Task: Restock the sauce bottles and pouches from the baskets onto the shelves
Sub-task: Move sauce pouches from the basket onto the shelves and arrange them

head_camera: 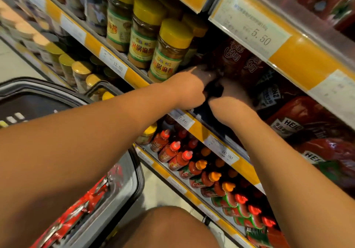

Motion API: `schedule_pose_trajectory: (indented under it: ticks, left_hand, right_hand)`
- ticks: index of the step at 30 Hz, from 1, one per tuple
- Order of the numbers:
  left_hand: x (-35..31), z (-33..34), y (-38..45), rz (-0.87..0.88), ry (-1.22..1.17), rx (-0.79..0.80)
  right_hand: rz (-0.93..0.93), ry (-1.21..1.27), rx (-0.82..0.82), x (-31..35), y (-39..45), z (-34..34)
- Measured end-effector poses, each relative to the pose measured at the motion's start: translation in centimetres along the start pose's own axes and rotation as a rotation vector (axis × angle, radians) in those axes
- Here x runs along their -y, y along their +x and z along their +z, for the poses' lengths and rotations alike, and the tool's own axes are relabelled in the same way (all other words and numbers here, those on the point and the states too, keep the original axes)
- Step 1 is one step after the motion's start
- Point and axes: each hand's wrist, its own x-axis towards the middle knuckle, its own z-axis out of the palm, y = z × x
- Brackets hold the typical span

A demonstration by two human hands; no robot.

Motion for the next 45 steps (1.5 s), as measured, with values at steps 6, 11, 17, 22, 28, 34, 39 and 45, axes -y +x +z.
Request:
schedule_pose_trajectory:
  ticks: [6,11,17,22,28,34,39,45]
  left_hand:
    - [1.5,-2.9,-12.8,-0.116,-0.086,-0.183]
    - [2.9,-5.1,-24.6,-0.301,-0.097,-0.201]
    - [4.9,-6.5,-37.8,-0.602,-0.101,-0.268]
    - [8.1,-5.9,-45.8,-0.909,-0.101,-0.26]
    - [12.7,-2.1,-50.7,-1.214,-0.201,-0.164]
    - [15.1,3.1,-50.4,-1.413,-0.402,-0.085]
    - [16.7,7.4,-48.3,-1.588,-0.688,-0.057]
    - [16.7,11.8,-47.6,-1.684,-0.773,0.007]
  right_hand:
    - [-0.273,0.104,-0.024,0.3,-6.4,2.1]
    - [-0.419,0.204,0.003,3.7,-12.0,3.1]
    - [-0.507,0.227,0.123,9.0,-16.8,4.6]
    - [-0.554,0.165,0.31,14.4,-19.3,7.5]
    - [-0.537,0.049,0.554,19.3,-21.0,14.5]
    - [-0.469,-0.107,0.721,20.5,-20.0,21.3]
    - [-0.337,-0.142,0.814,19.5,-17.5,25.3]
    - [-0.216,-0.064,0.815,17.1,-15.0,29.1]
